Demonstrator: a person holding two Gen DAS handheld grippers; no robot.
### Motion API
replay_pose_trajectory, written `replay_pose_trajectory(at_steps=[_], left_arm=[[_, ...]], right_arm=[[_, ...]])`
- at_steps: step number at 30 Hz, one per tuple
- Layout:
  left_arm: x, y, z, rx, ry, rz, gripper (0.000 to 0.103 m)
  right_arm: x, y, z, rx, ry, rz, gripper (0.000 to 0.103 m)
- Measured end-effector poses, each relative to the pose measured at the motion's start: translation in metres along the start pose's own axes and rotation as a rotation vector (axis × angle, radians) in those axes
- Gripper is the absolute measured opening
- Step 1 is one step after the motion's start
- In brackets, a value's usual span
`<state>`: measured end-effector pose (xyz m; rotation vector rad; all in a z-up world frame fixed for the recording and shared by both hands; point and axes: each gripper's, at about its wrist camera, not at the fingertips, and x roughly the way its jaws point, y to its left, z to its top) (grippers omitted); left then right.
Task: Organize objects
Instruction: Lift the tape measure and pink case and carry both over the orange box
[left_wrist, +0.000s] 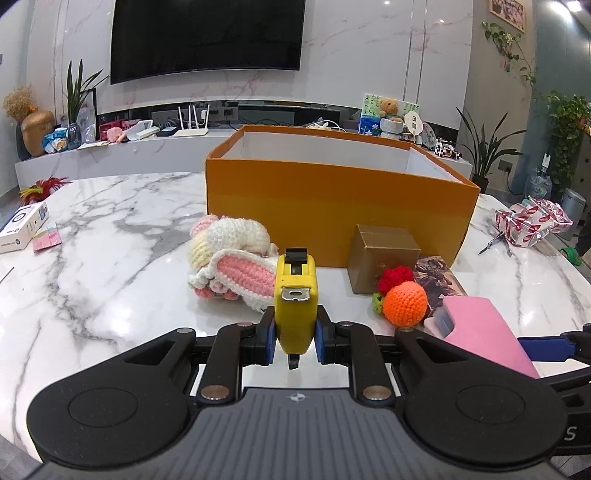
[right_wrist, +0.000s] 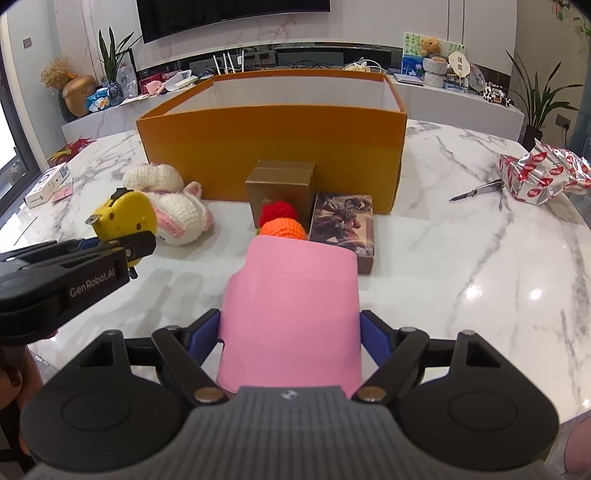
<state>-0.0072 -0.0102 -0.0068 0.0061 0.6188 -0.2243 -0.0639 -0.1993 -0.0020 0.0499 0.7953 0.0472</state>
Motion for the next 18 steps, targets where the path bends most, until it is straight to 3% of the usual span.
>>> replay_pose_trajectory(at_steps=[18], left_arm=[[-0.0008, -0.0006, 0.0043, -0.015, 0.002, -0.015, 0.022]], right_arm=[[-0.0019, 0.0024, 0.0031, -0.024, -0.022, -0.025, 0.081]])
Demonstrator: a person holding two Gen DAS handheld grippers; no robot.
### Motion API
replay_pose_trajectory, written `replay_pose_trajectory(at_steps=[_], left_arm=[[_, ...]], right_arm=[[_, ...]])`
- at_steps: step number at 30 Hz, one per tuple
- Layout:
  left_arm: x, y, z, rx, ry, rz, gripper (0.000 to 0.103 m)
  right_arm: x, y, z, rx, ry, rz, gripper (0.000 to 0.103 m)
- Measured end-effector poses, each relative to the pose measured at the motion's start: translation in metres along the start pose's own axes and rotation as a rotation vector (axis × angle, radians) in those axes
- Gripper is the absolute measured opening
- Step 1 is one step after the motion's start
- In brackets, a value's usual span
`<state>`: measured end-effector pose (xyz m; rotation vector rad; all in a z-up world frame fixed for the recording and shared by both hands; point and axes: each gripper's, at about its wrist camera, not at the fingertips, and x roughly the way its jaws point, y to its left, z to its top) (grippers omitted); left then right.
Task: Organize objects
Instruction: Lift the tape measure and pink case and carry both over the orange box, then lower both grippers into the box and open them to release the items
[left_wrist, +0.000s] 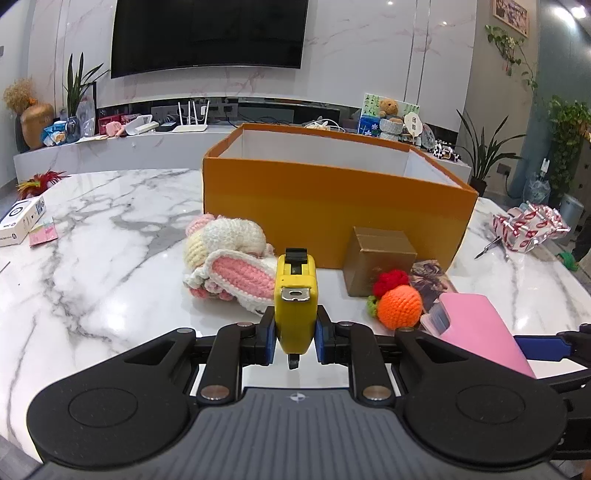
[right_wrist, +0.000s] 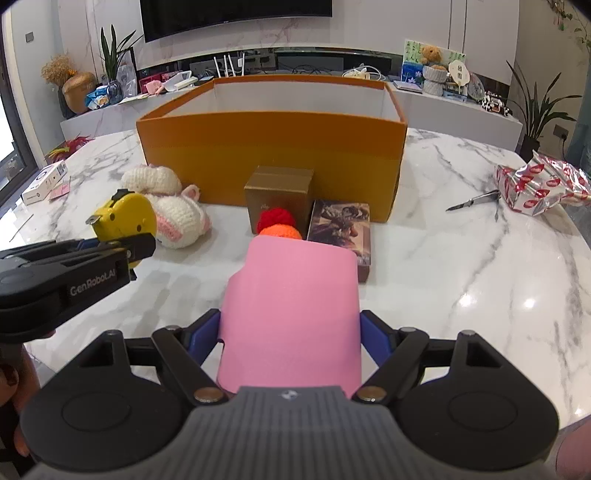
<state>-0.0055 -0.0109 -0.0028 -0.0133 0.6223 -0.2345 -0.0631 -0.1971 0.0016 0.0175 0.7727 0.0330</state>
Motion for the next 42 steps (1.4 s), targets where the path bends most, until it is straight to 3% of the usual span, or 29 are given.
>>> replay_pose_trajectory(at_steps=[9, 16, 32, 37, 42], left_arm=[[-0.013, -0.008, 0.020, 0.025, -0.044, -0.011, 0.022], [-0.017, -0.009, 0.060, 0.015, -0.094, -0.024, 0.022], [0.046, 0.000, 0.158, -0.009, -0.191, -0.003, 0.022], [0.079, 0.004, 0.176, -0.008, -0.156, -0.004, 0.022], [0.104, 0.014, 0.176, -0.010, -0.081, 0.003, 0.022]], right_arm=[[-0.011, -0.005, 0.012, -0.016, -0.053, -0.009, 0.081], [-0.024, -0.005, 0.038, -0.039, -0.113, -0.003, 0.081], [-0.001, -0.025, 0.139, -0.044, -0.241, -0.007, 0.081], [0.028, -0.021, 0.170, -0.074, -0.244, 0.003, 0.081], [0.071, -0.025, 0.200, -0.053, -0.186, 0.023, 0.081]])
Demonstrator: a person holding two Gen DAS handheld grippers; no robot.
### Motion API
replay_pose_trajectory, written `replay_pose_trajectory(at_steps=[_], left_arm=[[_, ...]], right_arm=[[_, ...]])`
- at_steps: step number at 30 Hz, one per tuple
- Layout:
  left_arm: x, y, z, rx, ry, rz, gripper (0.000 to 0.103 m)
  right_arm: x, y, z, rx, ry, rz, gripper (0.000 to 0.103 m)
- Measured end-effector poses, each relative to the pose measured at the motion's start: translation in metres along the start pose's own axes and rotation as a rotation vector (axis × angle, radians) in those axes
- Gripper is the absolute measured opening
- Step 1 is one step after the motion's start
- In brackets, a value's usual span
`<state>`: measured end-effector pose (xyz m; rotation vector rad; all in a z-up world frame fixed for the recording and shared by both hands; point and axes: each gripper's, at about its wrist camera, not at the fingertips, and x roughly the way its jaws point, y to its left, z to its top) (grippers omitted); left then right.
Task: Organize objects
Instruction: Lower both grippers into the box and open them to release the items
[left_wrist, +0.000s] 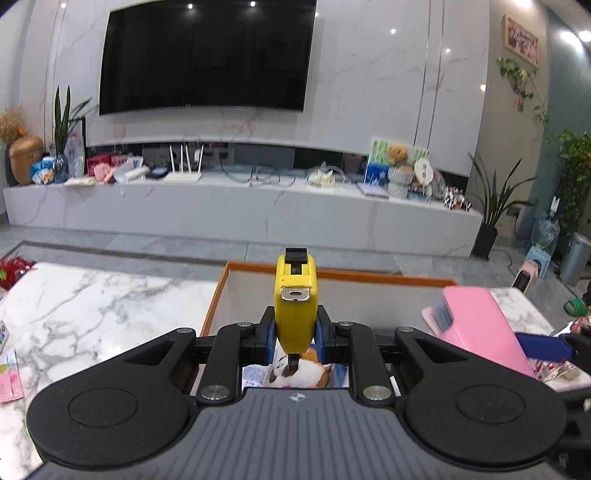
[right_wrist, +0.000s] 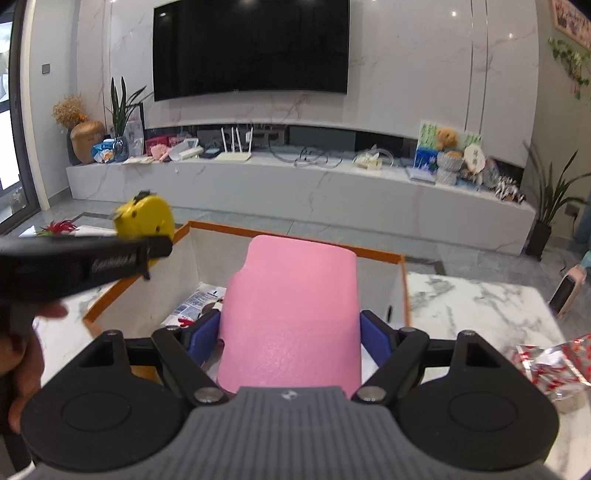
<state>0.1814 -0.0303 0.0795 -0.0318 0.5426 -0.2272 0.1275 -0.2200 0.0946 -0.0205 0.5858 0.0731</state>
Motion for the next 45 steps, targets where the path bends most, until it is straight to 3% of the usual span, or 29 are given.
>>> replay_pose_trajectory(at_steps=[9, 24, 35, 45], left_arm=[[0.031, 0.006, 0.001, -0.016, 0.065, 0.003, 0.022], [0.072, 0.003, -0.006, 0.031, 0.239, 0.034, 0.022], [0.092, 0.004, -0.018, 0.045, 0.341, 0.037, 0.022], [0.095, 0.004, -0.024, 0.053, 0.361, 0.038, 0.022]], right_arm=[[0.067, -0.016, 0.014, 0.015, 0.125, 0.001, 0.081], [0.122, -0.019, 0.011, 0.007, 0.295, 0.023, 0.081], [0.136, -0.016, 0.012, -0.030, 0.381, 0.007, 0.081], [0.140, -0.013, 0.013, -0.052, 0.420, 0.000, 0.081]])
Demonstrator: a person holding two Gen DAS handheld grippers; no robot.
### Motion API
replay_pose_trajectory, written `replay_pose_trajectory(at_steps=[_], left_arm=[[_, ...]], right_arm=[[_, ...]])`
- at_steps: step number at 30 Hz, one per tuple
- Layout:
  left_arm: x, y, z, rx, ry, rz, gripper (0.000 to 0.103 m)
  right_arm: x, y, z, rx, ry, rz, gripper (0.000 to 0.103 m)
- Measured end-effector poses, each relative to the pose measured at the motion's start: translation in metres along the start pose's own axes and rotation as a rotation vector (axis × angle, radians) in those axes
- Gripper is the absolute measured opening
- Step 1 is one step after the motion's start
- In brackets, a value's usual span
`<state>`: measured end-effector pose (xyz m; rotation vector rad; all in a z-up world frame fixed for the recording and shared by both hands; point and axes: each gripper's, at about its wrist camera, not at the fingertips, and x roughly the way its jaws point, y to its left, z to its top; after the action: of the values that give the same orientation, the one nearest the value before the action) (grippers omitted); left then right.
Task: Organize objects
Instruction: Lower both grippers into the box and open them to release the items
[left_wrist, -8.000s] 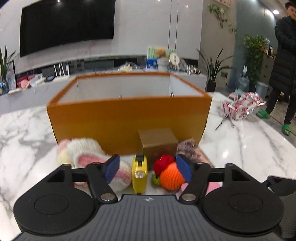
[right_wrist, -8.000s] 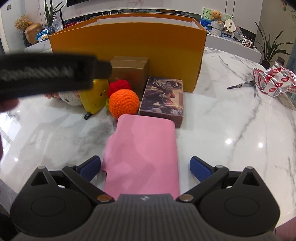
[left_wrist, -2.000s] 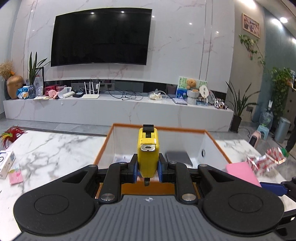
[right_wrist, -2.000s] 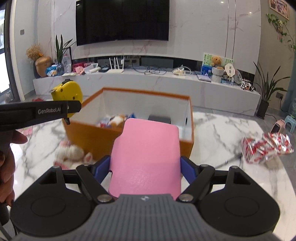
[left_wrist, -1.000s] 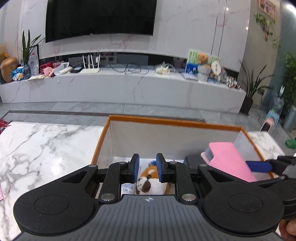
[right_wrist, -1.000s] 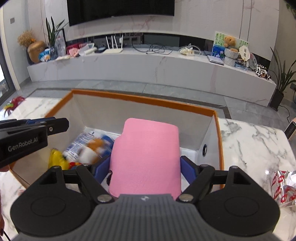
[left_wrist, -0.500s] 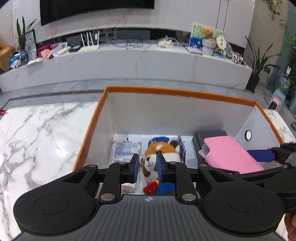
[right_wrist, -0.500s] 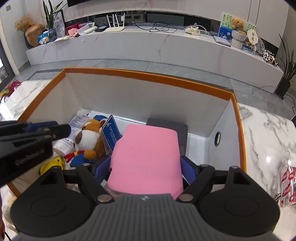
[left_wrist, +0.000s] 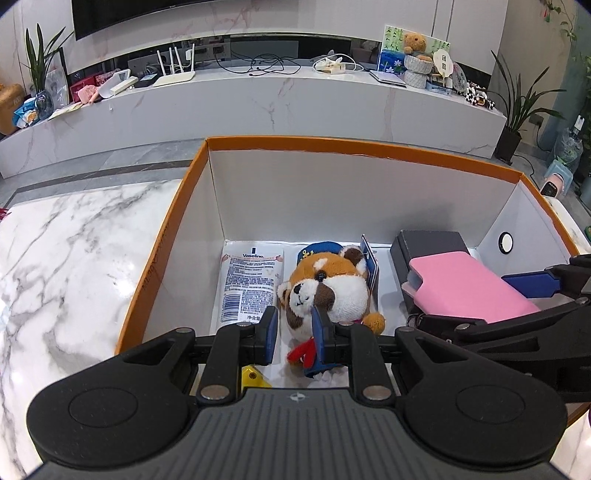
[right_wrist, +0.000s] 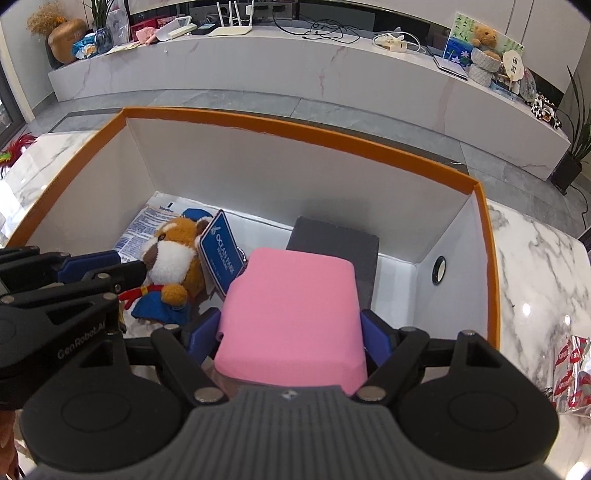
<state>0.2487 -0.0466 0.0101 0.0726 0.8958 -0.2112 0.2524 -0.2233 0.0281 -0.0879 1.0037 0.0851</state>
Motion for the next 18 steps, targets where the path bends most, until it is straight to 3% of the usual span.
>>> replay_pose_trajectory(at_steps=[18], left_arm=[[0.0007, -0.0045, -0.0023, 0.021, -0.002, 0.010, 0.022]], right_arm=[[-0.0030, 0.0002, -0.0007, 0.003, -0.011, -0.013, 0.082]])
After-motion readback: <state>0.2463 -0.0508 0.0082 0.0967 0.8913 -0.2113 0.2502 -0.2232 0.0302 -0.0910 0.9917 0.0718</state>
